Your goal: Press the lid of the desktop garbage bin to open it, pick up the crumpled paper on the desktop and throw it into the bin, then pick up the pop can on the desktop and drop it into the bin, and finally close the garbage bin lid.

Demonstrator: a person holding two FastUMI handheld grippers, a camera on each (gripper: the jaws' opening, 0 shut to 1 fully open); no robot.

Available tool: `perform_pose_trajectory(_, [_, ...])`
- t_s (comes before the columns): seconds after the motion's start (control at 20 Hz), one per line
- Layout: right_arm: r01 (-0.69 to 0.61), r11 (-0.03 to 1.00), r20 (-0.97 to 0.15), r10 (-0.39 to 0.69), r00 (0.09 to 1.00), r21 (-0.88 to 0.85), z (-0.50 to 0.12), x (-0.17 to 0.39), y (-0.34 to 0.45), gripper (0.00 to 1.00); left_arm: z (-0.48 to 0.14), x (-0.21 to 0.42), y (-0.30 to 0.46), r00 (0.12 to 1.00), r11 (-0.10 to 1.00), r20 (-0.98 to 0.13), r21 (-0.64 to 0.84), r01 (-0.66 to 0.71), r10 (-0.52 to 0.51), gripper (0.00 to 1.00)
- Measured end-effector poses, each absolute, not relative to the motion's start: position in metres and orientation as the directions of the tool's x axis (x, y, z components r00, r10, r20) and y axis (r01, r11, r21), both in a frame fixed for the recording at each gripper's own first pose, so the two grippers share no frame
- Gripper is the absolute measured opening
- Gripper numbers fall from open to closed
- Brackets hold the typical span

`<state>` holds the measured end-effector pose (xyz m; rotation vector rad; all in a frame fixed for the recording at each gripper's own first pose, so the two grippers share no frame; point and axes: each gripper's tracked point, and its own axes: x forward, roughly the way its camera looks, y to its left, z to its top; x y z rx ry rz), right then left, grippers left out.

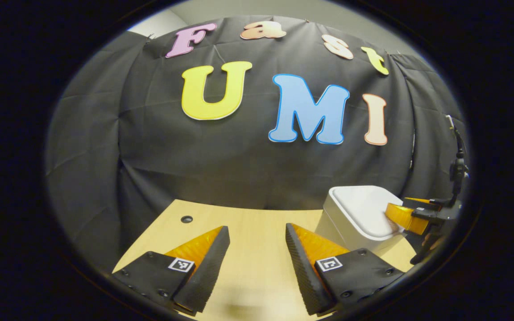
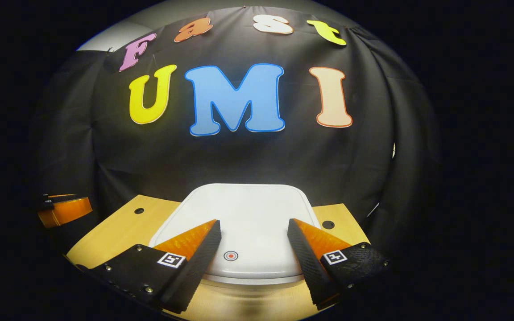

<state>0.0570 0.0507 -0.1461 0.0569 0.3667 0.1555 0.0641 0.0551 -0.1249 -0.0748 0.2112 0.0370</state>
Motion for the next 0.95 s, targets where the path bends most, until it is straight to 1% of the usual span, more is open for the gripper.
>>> perform_pose_trajectory(0.1, [-0.148, 0.985, -0.346, 0.169, 0.923, 0.087, -0.144, 0.058, 0.052, 0.96, -0.121, 0.064, 0.053, 0.979, 0.996, -0.202, -0.074, -0.042, 0.026, 0.82])
perform_pose_trajectory(0.15, [-0.148, 0.985, -0.344, 0.169, 0.924, 0.086, -0.143, 0.056, 0.051, 0.96, -0.118, 0.063, 0.054, 0.980, 0.996, -0.196, -0.074, -0.044, 0.029, 0.87])
perform_pose_trajectory(0.3, [-0.145, 0.984, -0.324, 0.171, 0.930, 0.102, -0.135, 0.051, 0.050, 0.96, -0.103, 0.060, 0.053, 0.986, 0.995, -0.165, -0.082, -0.048, 0.034, 0.87])
perform_pose_trajectory(0.35, [-0.144, 0.984, -0.304, 0.171, 0.937, 0.108, -0.127, 0.049, 0.049, 0.96, -0.096, 0.059, 0.053, 0.988, 0.995, -0.151, -0.083, -0.047, 0.034, 0.82])
perform_pose_trajectory(0.4, [-0.144, 0.983, -0.287, 0.170, 0.943, 0.110, -0.121, 0.047, 0.049, 0.96, -0.088, 0.058, 0.052, 0.990, 0.995, -0.138, -0.084, -0.046, 0.034, 0.81])
perform_pose_trajectory(0.45, [-0.144, 0.984, -0.268, 0.168, 0.949, 0.107, -0.113, 0.045, 0.048, 0.96, -0.079, 0.057, 0.053, 0.992, 0.996, -0.121, -0.083, -0.045, 0.035, 0.82])
perform_pose_trajectory(0.6, [-0.146, 0.985, -0.191, 0.161, 0.968, 0.090, -0.078, 0.040, 0.045, 0.96, -0.045, 0.052, 0.049, 0.998, 0.995, -0.052, -0.092, -0.031, 0.026, 0.87])
perform_pose_trajectory(0.7, [-0.143, 0.987, -0.135, 0.153, 0.979, 0.076, -0.051, 0.042, 0.044, 0.96, -0.025, 0.048, 0.047, 1.000, 0.996, -0.012, -0.091, -0.022, 0.021, 0.82])
perform_pose_trajectory(0.75, [-0.141, 0.987, -0.107, 0.148, 0.983, 0.074, -0.036, 0.039, 0.043, 0.96, -0.014, 0.046, 0.044, 1.000, 0.996, 0.009, -0.086, -0.018, 0.018, 0.87])
perform_pose_trajectory(0.8, [-0.137, 0.988, -0.073, 0.143, 0.987, 0.075, -0.019, 0.037, 0.042, 0.95, -0.004, 0.043, 0.042, 0.999, 0.997, 0.027, -0.079, -0.014, 0.016, 0.82])
perform_pose_trajectory(0.95, [-0.131, 0.988, 0.027, 0.130, 0.991, 0.079, 0.027, 0.028, 0.040, 0.96, 0.024, 0.033, 0.035, 0.997, 0.997, 0.076, -0.074, 0.013, -0.007, 0.82])
